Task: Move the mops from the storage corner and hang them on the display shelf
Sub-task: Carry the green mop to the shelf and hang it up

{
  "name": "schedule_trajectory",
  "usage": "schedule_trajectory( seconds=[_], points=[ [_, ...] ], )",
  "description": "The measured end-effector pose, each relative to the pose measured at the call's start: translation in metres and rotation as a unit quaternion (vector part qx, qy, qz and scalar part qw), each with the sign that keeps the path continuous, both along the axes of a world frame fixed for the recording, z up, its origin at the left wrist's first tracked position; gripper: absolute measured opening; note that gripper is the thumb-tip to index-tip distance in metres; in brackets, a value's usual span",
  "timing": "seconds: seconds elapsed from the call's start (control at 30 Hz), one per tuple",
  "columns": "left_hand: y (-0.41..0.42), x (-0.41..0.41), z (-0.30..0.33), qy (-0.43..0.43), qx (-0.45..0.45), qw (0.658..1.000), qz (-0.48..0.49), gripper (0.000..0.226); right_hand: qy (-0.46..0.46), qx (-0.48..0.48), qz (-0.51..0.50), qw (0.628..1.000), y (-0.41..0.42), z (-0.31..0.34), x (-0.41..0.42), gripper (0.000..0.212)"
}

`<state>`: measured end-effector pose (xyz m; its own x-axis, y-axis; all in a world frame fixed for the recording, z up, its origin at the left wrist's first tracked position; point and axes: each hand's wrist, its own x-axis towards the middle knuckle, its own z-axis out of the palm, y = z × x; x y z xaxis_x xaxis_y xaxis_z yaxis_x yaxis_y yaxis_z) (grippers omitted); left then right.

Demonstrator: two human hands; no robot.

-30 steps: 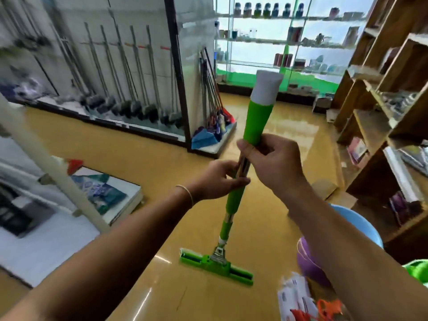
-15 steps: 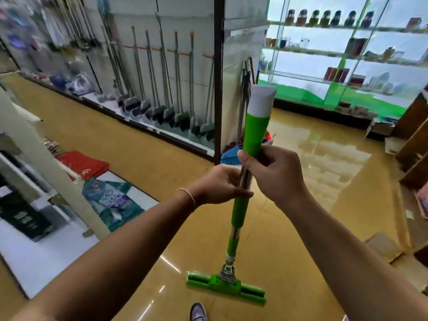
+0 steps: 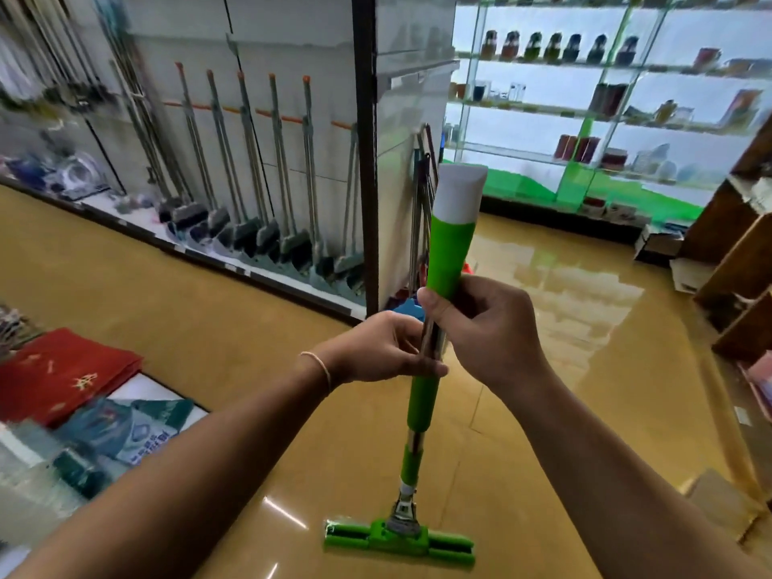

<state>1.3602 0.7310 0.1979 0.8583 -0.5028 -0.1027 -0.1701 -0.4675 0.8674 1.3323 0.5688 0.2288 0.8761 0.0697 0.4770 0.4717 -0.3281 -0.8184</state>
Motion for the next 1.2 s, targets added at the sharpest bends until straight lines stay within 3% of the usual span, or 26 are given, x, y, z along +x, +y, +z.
schedule_trajectory(
  seconds=[0.2,0.37,0.6,0.7,0.87,1.03,1.2],
  points=[
    [0.028,0.085,-0.002,-0.007,-0.007,0.999,0.044,0.025,-0.016,0.014,0.041,0.999,0.028,-0.003,0.096,0.008],
    [0.060,0.168,-0.005,0.006,0.006,0.995,0.102,0.009,-0.032,0.026,0.120,0.992,0.059,-0.004,0.190,0.004],
    [0.100,0.263,0.009,0.006,-0.022,0.979,0.205,0.025,-0.012,0.029,0.208,0.978,0.103,0.009,0.316,0.007],
    [0.124,0.290,0.011,0.005,-0.031,0.970,0.240,0.016,0.003,0.048,0.249,0.967,0.131,0.012,0.355,0.009],
    [0.175,0.335,0.006,-0.003,-0.041,0.961,0.273,0.009,0.022,0.050,0.293,0.955,0.190,0.007,0.416,0.011],
    [0.240,0.387,-0.008,0.000,-0.048,0.951,0.305,0.026,-0.002,0.023,0.310,0.950,0.255,0.001,0.473,0.015],
    [0.317,0.449,-0.011,0.014,-0.058,0.954,0.294,0.022,0.001,0.002,0.317,0.948,0.330,0.001,0.537,0.014]
  ],
)
